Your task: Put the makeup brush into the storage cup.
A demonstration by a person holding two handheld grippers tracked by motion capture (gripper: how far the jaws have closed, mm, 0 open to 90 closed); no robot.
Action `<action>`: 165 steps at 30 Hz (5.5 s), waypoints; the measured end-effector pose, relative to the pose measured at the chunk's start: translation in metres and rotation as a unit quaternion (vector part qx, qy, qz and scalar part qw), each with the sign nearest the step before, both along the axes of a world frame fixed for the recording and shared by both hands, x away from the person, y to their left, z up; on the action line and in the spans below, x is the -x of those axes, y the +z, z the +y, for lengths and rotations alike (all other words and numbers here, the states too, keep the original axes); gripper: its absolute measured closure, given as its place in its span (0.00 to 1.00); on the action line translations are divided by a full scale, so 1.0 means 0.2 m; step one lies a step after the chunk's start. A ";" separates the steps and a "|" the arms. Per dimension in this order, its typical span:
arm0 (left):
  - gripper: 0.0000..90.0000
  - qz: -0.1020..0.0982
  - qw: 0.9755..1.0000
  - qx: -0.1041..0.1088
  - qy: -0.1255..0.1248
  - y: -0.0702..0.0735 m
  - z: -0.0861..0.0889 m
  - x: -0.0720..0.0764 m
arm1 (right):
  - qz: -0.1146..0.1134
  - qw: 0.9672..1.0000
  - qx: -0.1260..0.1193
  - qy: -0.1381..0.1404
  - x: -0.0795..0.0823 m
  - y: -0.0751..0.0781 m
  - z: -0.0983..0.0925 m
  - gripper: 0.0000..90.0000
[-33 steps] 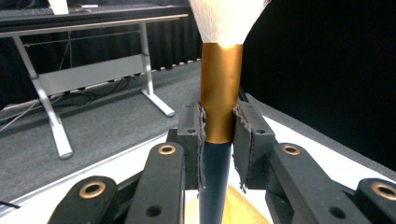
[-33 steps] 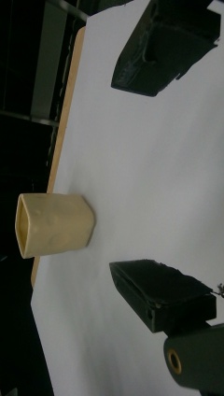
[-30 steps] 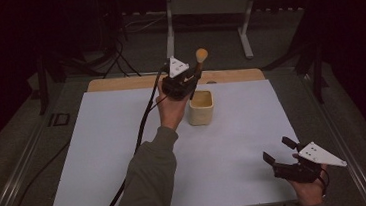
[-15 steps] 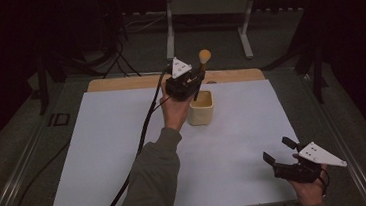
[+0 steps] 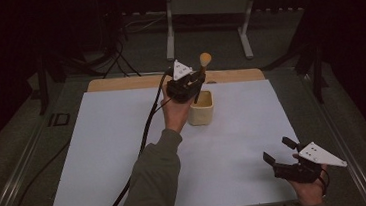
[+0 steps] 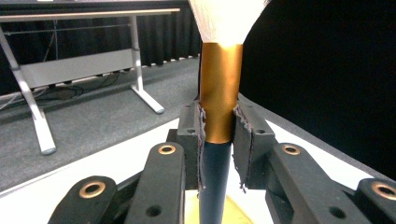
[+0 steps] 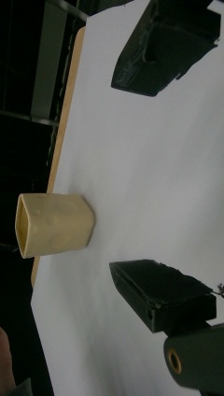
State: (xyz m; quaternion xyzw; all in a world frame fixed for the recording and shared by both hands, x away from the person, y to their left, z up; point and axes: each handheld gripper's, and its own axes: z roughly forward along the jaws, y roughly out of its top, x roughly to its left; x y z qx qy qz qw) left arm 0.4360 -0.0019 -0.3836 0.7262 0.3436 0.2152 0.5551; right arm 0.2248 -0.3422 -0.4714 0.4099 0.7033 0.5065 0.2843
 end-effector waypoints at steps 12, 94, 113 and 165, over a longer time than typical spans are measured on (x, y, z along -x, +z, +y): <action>0.83 0.016 1.000 -0.003 0.001 -0.07 0.00 -0.01 | -0.001 1.000 0.000 0.000 0.00 0.00 0.00 0.12; 0.03 0.054 0.997 -0.039 0.036 -0.09 0.32 0.05 | 0.001 1.000 0.001 0.000 0.00 0.00 0.00 0.12; 0.03 0.061 0.995 -0.049 0.056 -0.16 0.51 0.13 | 0.002 1.000 0.002 0.000 0.00 0.00 0.01 0.12; 0.03 0.021 0.995 -0.054 0.083 -0.18 0.95 0.48 | 0.005 1.000 0.002 0.000 -0.01 -0.01 0.01 0.12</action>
